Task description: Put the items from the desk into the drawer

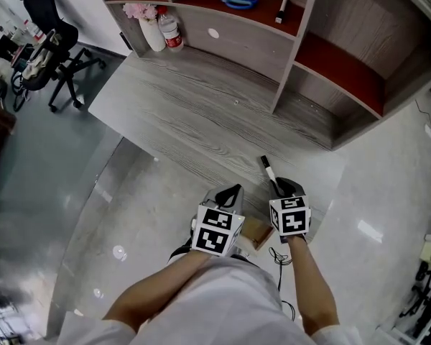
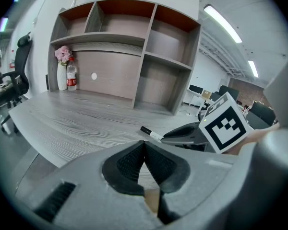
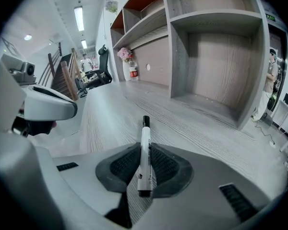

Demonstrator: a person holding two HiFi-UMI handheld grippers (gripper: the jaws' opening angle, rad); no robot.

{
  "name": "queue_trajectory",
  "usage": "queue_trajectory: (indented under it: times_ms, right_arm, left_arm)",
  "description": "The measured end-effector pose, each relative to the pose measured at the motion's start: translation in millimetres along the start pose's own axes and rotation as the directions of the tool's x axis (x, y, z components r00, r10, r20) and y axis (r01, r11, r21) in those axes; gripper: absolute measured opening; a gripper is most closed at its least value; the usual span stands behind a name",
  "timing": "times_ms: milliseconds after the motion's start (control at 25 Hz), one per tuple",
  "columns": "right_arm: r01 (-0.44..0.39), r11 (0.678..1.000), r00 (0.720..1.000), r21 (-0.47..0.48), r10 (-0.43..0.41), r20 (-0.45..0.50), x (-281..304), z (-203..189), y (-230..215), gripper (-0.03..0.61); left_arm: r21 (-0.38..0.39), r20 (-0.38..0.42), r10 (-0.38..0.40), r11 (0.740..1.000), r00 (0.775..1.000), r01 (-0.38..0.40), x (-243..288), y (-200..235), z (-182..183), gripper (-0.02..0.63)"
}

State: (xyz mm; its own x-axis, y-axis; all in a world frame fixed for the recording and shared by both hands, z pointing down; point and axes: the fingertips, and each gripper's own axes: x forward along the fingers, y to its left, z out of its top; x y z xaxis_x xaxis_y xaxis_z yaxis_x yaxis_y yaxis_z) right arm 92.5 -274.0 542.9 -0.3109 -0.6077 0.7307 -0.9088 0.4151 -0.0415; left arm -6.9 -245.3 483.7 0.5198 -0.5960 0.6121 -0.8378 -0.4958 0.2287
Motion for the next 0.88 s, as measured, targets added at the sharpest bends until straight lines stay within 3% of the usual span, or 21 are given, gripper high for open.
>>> queue_trajectory:
  times_ms: [560,880]
  right_arm:
    - [-0.059,0.998,0.996,-0.024,0.06,0.063,-40,-17,28,0.051]
    - [-0.118,0.992,0.987,-0.054,0.123,0.101,-64,-30,54,0.051]
  left_arm:
    - [-0.005,0.034,0.063,0.998,0.997,-0.062,-30,-22,-21,0.002]
    - [-0.054,0.06,0.124,0.991,0.991,-0.12,-50,-30,-42,0.002]
